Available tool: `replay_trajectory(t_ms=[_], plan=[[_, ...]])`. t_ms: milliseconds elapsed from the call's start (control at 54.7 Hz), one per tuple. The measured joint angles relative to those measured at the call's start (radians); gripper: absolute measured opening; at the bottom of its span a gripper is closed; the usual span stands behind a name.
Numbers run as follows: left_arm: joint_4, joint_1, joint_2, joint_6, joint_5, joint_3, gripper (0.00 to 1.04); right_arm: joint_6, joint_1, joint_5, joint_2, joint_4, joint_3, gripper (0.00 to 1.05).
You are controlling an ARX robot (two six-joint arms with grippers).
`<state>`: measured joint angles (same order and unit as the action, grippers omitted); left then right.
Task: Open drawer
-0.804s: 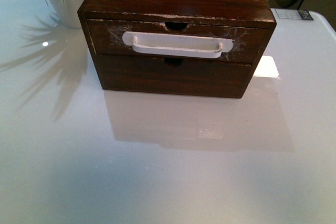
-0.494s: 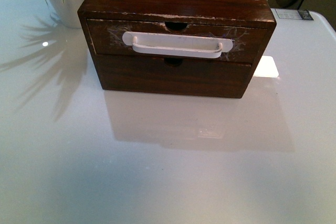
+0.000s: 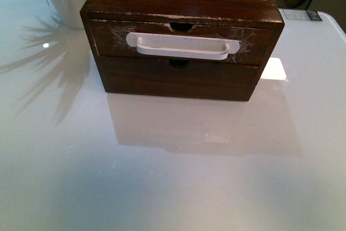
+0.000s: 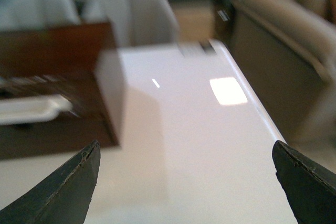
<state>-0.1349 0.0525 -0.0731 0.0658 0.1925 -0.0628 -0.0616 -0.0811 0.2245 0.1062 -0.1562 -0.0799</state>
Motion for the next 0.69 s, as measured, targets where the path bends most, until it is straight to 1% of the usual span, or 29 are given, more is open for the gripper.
replay_trajectory(t_ms=[18, 37, 55, 73, 128, 201, 256, 329, 347, 439, 494, 585, 695], plan=[[-0.055, 0.011, -0.042, 0.035, 0.066, -0.024, 0.96, -0.007, -0.027, 0.070, 0.053, -0.039, -0.021, 0.96], [-0.078, 0.016, -0.064, 0.048, 0.096, -0.035, 0.96, -0.007, -0.036, 0.098, 0.082, -0.051, -0.031, 0.96], [-0.113, 0.019, -0.106, 0.067, 0.150, -0.051, 0.96, -0.008, -0.047, 0.135, 0.132, -0.053, -0.042, 0.96], [-0.129, 0.016, -0.141, 0.089, 0.197, -0.061, 0.96, -0.005, -0.055, 0.152, 0.180, -0.042, -0.051, 0.96], [-0.117, -0.006, -0.211, 0.117, 0.269, -0.068, 0.96, 0.017, -0.050, 0.153, 0.278, 0.012, -0.066, 0.96], [-0.048, -0.047, -0.296, 0.132, 0.272, -0.077, 0.96, 0.084, -0.012, 0.090, 0.389, 0.108, -0.088, 0.96], [0.065, -0.087, -0.407, 0.129, 0.263, -0.097, 0.96, 0.181, 0.042, 0.002, 0.495, 0.214, -0.118, 0.96], [0.213, -0.132, -0.560, 0.103, 0.252, -0.120, 0.96, 0.314, 0.097, -0.081, 0.617, 0.327, -0.152, 0.96], [0.263, -0.148, -0.617, 0.086, 0.248, -0.127, 0.96, 0.360, 0.113, -0.123, 0.661, 0.359, -0.164, 0.96], [0.450, -0.222, -0.854, 0.006, 0.253, -0.163, 0.96, 0.510, 0.153, -0.226, 0.864, 0.501, -0.203, 0.96], [0.519, -0.257, -0.949, -0.042, 0.256, -0.184, 0.96, 0.553, 0.155, -0.251, 0.933, 0.530, -0.219, 0.96], [0.612, -0.306, -1.098, -0.124, 0.263, -0.227, 0.96, 0.673, 0.141, -0.295, 1.075, 0.583, -0.254, 0.96], [0.731, -0.350, -1.337, -0.248, 0.264, -0.333, 0.96, 0.829, 0.068, -0.298, 1.255, 0.628, -0.324, 0.96]])
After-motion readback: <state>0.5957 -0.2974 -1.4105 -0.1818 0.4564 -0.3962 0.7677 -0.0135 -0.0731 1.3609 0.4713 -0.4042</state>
